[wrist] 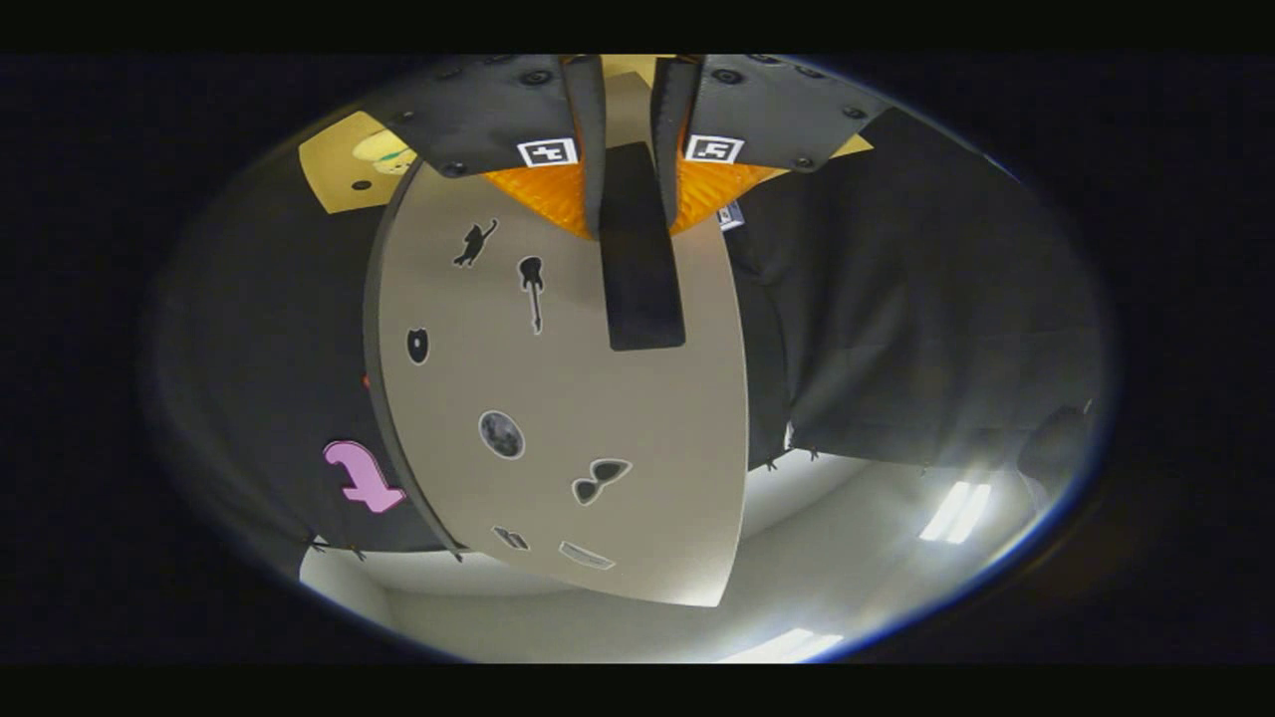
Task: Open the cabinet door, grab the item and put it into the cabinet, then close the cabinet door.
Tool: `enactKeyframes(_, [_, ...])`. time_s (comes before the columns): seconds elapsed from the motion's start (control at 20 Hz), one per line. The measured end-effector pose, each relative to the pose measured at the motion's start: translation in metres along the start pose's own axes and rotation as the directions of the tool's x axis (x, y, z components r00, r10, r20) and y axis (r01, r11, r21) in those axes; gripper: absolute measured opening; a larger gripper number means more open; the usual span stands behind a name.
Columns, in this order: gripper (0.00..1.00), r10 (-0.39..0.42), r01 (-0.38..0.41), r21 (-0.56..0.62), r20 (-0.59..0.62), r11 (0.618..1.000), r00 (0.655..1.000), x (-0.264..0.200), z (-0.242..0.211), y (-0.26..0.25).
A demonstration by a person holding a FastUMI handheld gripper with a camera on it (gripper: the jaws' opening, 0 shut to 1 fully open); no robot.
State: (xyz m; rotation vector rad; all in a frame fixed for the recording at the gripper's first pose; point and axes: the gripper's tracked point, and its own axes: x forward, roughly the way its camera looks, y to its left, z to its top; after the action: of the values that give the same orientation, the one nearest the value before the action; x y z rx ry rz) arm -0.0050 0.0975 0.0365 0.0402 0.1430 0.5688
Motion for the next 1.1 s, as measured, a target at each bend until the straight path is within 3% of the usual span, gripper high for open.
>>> enactKeyframes(1.1, [0.26, -0.172, 0.175, -0.045, 0.075, 0.983, 0.982, -0.02, 0.0, -0.021])
